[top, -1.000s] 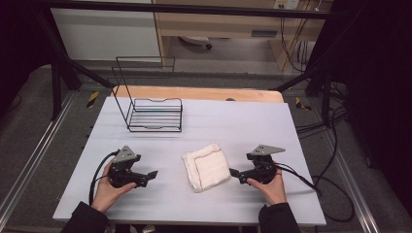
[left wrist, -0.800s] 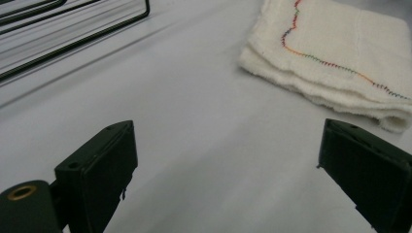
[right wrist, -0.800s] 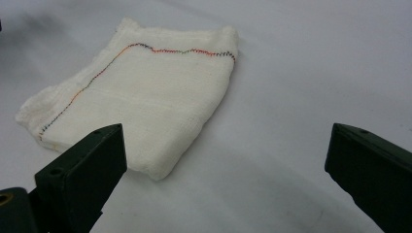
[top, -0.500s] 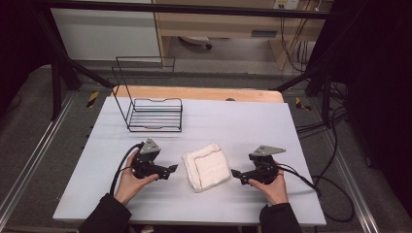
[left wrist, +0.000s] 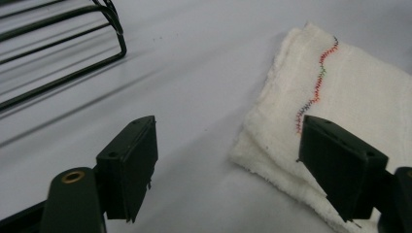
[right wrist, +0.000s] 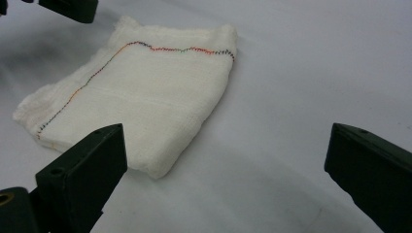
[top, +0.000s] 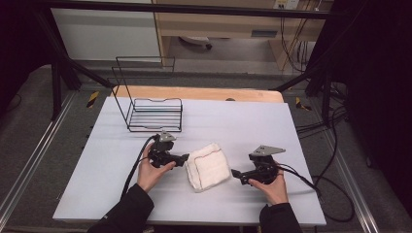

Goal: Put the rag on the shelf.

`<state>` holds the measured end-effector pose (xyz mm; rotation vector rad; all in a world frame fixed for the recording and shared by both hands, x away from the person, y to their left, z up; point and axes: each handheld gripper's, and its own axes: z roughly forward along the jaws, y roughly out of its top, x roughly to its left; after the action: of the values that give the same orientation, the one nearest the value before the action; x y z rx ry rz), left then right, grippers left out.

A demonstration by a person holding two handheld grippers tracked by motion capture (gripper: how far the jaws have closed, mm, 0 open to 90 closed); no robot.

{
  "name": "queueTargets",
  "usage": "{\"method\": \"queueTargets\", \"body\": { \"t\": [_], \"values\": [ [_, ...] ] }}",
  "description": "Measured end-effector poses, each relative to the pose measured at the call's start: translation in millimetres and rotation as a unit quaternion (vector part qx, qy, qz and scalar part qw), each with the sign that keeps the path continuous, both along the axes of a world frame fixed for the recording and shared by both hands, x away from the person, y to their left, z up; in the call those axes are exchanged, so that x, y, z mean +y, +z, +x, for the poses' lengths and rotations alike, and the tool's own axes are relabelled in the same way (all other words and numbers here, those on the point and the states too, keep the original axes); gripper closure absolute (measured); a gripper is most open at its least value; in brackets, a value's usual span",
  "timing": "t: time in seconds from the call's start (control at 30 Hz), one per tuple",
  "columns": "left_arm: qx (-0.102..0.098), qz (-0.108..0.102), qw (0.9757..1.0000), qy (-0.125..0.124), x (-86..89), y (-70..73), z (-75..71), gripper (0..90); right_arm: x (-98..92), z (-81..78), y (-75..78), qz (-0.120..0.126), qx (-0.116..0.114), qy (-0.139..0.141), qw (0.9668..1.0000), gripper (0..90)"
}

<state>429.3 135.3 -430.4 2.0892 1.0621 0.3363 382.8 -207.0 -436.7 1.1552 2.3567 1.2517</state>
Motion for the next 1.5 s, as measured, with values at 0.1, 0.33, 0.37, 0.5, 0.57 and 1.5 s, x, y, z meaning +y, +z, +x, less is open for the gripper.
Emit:
{"method": "queueTargets", "body": {
  "t": [0.1,0.33,0.37,0.5,0.57,1.5],
  "values": [
    [0.006,0.006,0.9999,0.008,-3.9,-4.5,4.4,30.0,0.2,0.3,-0.4,0.000,0.002,0.000,1.0000,2.8],
    [0.028,0.003,0.9995,-0.011,-13.9,-13.4,7.3,40.9,0.4,0.8,-0.2,0.002,0.006,-0.001,1.0000,3.5],
    [0.029,0.005,0.9995,-0.014,-14.8,-14.1,7.1,42.6,0.3,0.8,-0.1,0.002,0.008,0.000,1.0000,3.6],
    [0.031,-0.001,0.9994,-0.017,-16.4,-13.6,4.6,51.6,0.1,1.1,0.1,0.004,0.006,0.001,1.0000,3.8],
    [0.031,-0.003,0.9993,-0.019,-17.7,-14.6,2.3,55.8,-0.2,1.5,0.7,0.006,0.005,0.000,1.0000,4.0],
    [0.043,-0.014,0.9989,-0.013,-28.1,-17.5,-3.2,78.9,28.7,36.4,3.5,0.002,0.004,-0.026,0.9996,5.1]
  ]
}}
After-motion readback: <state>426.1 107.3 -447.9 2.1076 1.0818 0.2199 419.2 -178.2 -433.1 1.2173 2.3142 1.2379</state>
